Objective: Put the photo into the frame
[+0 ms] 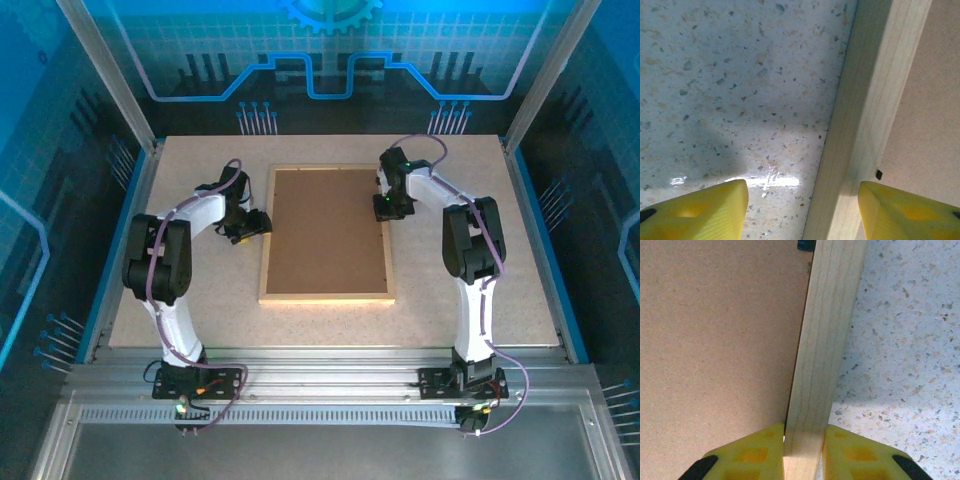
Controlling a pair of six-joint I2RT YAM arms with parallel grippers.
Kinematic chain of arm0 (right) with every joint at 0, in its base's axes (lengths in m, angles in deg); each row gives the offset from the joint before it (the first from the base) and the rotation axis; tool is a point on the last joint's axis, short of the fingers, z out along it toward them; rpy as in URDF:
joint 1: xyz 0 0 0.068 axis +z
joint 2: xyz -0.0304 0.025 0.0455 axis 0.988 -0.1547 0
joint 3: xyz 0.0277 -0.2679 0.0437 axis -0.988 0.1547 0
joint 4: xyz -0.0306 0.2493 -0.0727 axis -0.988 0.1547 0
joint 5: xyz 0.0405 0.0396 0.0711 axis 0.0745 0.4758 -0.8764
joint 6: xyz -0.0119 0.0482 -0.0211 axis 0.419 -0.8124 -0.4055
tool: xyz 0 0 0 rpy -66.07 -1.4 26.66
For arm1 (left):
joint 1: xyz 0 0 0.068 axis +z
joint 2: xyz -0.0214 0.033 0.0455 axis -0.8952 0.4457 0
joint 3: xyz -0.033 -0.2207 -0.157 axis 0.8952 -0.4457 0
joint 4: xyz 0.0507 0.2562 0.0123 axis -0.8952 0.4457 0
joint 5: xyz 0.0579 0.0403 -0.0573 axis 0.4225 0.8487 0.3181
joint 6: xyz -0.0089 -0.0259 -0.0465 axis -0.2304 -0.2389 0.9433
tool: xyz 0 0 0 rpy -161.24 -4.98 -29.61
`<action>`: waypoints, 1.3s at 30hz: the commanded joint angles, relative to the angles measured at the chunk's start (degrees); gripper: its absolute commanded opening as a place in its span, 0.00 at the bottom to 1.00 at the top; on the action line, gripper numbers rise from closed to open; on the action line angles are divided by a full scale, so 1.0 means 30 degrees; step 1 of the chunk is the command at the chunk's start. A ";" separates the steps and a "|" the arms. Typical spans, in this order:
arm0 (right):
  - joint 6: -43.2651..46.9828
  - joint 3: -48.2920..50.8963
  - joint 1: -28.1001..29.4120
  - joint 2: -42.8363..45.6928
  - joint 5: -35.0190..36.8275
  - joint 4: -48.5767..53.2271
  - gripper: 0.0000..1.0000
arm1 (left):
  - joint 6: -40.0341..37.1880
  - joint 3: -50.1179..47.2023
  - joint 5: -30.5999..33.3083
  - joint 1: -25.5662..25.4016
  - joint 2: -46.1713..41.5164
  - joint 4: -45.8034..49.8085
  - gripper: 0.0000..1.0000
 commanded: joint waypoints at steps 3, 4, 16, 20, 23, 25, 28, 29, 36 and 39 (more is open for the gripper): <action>0.0619 -0.0323 0.0404 -0.0412 -0.0915 -0.0372 0.23 | 0.0040 0.0706 0.0396 -0.0030 0.0498 -0.0137 0.61; 0.0626 -0.0292 0.0398 -0.0383 -0.0899 -0.0364 0.22 | 0.0039 0.0801 0.0414 -0.0014 0.0475 -0.0165 0.61; 0.0585 -0.0168 0.0412 -0.0269 -0.0865 -0.0338 0.22 | -0.0177 0.1468 0.0268 -0.0064 0.1110 0.0002 0.61; 0.0588 -0.0140 0.0404 -0.0265 -0.0805 -0.0331 0.22 | -0.0047 0.1148 0.0356 -0.0058 0.1062 -0.0084 0.61; 0.0571 -0.0168 0.0403 -0.0323 -0.0707 -0.0307 0.22 | -0.0017 0.0857 0.0440 -0.0056 0.0775 -0.0026 0.62; 0.0546 -0.0200 0.0403 -0.0353 -0.0688 -0.0298 0.22 | 0.0054 0.0645 0.0552 -0.0062 0.0495 0.0011 0.61; 0.0477 -0.0239 0.0395 -0.0353 -0.0673 -0.0309 0.23 | 0.0146 0.0287 0.0656 -0.0081 0.0133 0.0016 0.62; 0.0491 -0.0247 0.0392 -0.0361 -0.0688 -0.0334 0.22 | 0.0164 0.0177 0.0626 -0.0094 0.0090 0.0065 0.62; 0.0486 -0.0218 0.0405 -0.0353 -0.0664 -0.0320 0.22 | 0.0164 -0.0164 0.0987 -0.0237 -0.0060 0.0297 0.62; 0.0473 -0.0220 0.0403 -0.0371 -0.0684 -0.0334 0.22 | 0.0244 -0.0148 0.0656 -0.0339 0.0070 0.0324 0.62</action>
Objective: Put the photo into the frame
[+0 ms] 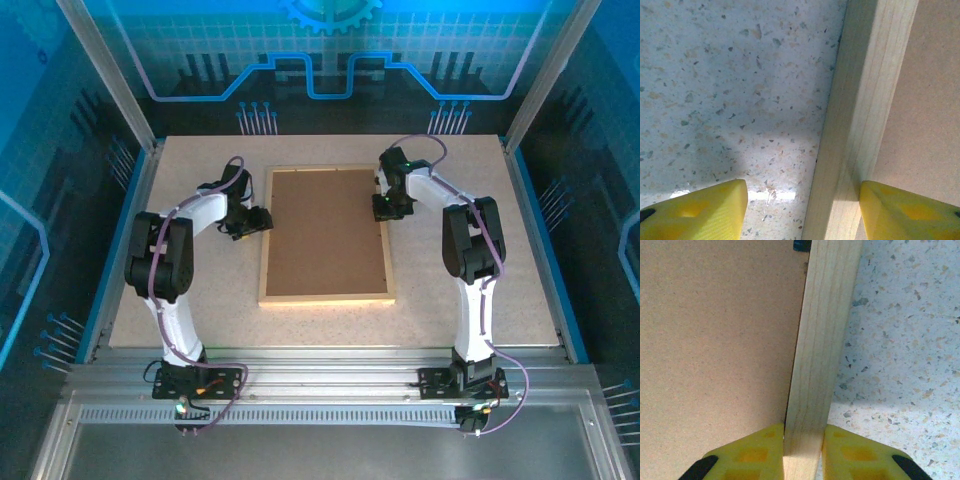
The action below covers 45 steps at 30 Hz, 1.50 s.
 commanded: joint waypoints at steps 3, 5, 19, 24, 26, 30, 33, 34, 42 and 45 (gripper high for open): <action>0.0430 -0.0227 0.0412 -0.0368 -0.0383 -0.0232 0.23 | 0.0237 -0.0469 0.0152 -0.0510 -0.0121 0.1007 0.62; 0.0455 -0.0208 0.0403 -0.0398 -0.0372 -0.0233 0.22 | 0.0258 -0.0481 0.0211 -0.0695 -0.0019 0.1069 0.62; 0.0494 -0.0371 0.0410 -0.0482 -0.0426 -0.0174 0.22 | -0.0029 -0.0484 0.1502 -0.0718 -0.0861 0.1793 0.63; 0.0516 -0.0377 0.0405 -0.0513 -0.0397 -0.0116 0.23 | 0.0061 -0.0593 0.1206 -0.0718 -0.0724 0.1774 0.63; 0.0531 -0.0380 0.0403 -0.0529 -0.0325 -0.0116 0.22 | 0.0096 -0.0847 0.1281 -0.0718 -0.0868 0.1736 0.63; 0.0531 -0.0503 0.0395 -0.0537 -0.0201 -0.0021 0.22 | 0.0158 -0.1056 0.1290 -0.0661 -0.1392 0.1695 0.64; 0.0568 -0.0540 0.0387 -0.0511 -0.0075 0.0001 0.22 | 0.0344 -0.1026 0.0939 -0.0572 -0.1834 0.1469 0.64; 0.0560 -0.0532 0.0410 -0.0515 -0.0103 0.0000 0.22 | 0.0411 -0.1037 0.0783 -0.0571 -0.1974 0.1394 0.65; 0.0473 -0.0360 0.0406 -0.0515 -0.0133 0.0001 0.22 | 0.0632 -0.1582 0.0373 -0.0418 -0.2502 0.1055 0.65; 0.0513 -0.0372 0.0400 -0.0483 -0.0108 0.0002 0.22 | 0.0558 -0.1829 0.0494 -0.0385 -0.2497 0.1065 0.65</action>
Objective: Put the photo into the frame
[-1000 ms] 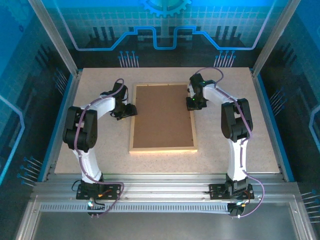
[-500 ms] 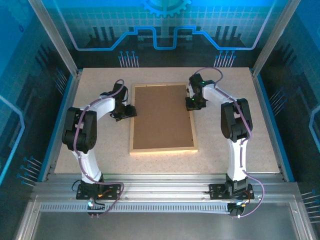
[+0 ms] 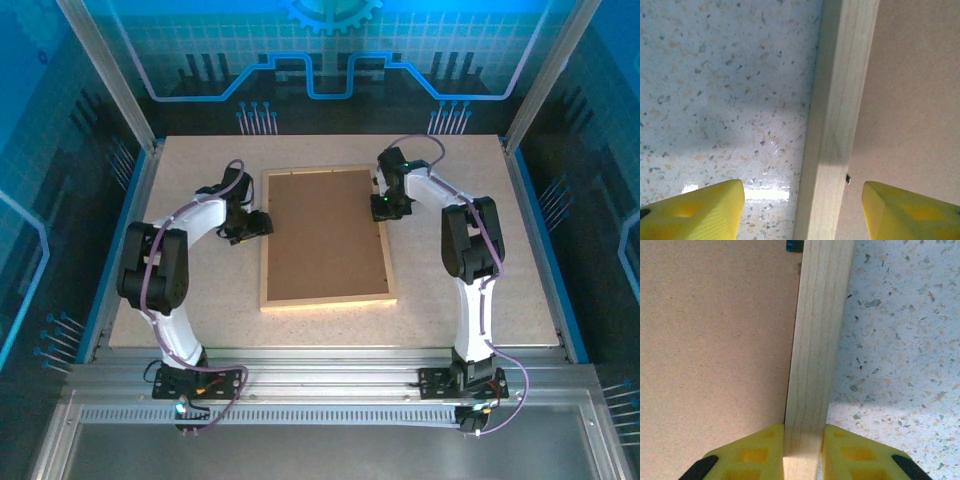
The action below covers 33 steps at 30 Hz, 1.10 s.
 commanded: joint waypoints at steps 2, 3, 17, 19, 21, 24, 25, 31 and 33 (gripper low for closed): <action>0.0481 -0.0278 0.0260 -0.0398 -0.0002 0.0000 0.22 | 0.0128 -0.0547 -0.0196 0.0173 -0.0471 0.0353 0.64; 0.0475 -0.0302 0.0275 -0.0398 -0.0009 0.0002 0.22 | 0.0101 -0.0547 -0.0126 0.0174 -0.0409 0.0375 0.64; 0.0465 -0.0318 0.0312 -0.0485 -0.0040 0.0002 0.22 | 0.0265 -0.0727 -0.0662 0.0115 0.0854 -0.0190 0.63; 0.0451 -0.0351 0.0301 -0.0496 -0.0039 0.0002 0.22 | 0.0349 -0.0910 -0.0732 0.0029 0.0917 -0.0298 0.63; 0.0451 -0.0382 0.0304 -0.0515 -0.0064 0.0002 0.22 | 0.0415 -0.1109 -0.0772 -0.0062 0.1030 -0.0472 0.63; 0.0470 -0.0449 0.0337 -0.0544 -0.0097 0.0005 0.22 | 0.0468 -0.1155 -0.0772 -0.0201 0.1549 -0.0646 0.63; 0.0480 -0.0446 0.0372 -0.0544 -0.0098 0.0025 0.22 | 0.0438 -0.1055 -0.0710 -0.0234 0.1773 -0.0634 0.63; 0.0568 -0.0403 0.0493 -0.0574 -0.0141 0.0033 0.22 | 0.0030 0.0569 -0.0501 -0.0666 0.2845 0.0456 0.63; 0.0568 -0.0434 0.0494 -0.0544 -0.0171 0.0002 0.22 | -0.0340 0.1383 -0.0027 -0.1110 0.3350 0.1400 0.63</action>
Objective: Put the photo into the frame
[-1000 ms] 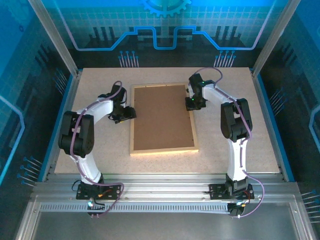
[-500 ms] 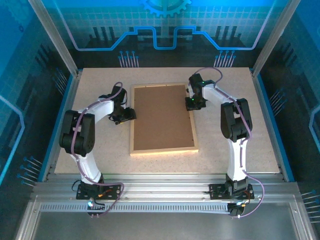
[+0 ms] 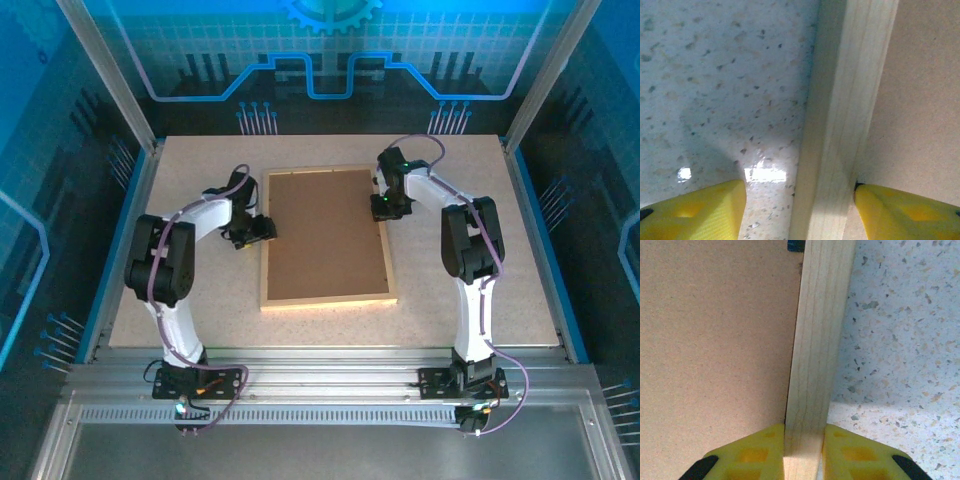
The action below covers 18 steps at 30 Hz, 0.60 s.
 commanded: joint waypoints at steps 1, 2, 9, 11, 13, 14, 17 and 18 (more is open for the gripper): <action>0.0561 -0.0425 0.0443 -0.0537 -0.0375 0.0002 0.22 | -0.0563 0.0930 0.0843 -0.1000 0.1849 0.1545 0.63; 0.0561 -0.0443 0.0443 -0.0536 -0.0390 -0.0004 0.22 | -0.0701 0.1265 0.1128 -0.1253 0.2163 0.2003 0.63; 0.0674 -0.0687 0.0458 -0.0618 -0.0267 0.0140 0.22 | -0.0488 0.1489 0.1044 -0.1719 0.1718 0.2137 0.63; 0.0699 -0.0705 0.0450 -0.0625 -0.0116 0.0227 0.22 | -0.0392 0.1723 0.0617 -0.1668 0.1124 0.2051 0.64; 0.0645 -0.0718 0.0370 -0.0596 -0.0068 0.0258 0.22 | -0.0263 0.1942 0.0179 -0.1476 0.0464 0.1874 0.65; 0.0597 -0.0659 0.0340 -0.0552 -0.0024 0.0243 0.22 | -0.0189 0.1993 -0.0170 -0.1279 0.0116 0.1679 0.65; 0.0451 -0.0549 0.0277 -0.0479 -0.0063 0.0171 0.22 | 0.0298 0.1816 -0.1477 -0.0490 -0.0901 0.0695 0.66; 0.0443 -0.0531 0.0248 -0.0477 -0.0060 0.0143 0.22 | 0.0430 0.1787 -0.1825 -0.0233 -0.1154 0.0487 0.66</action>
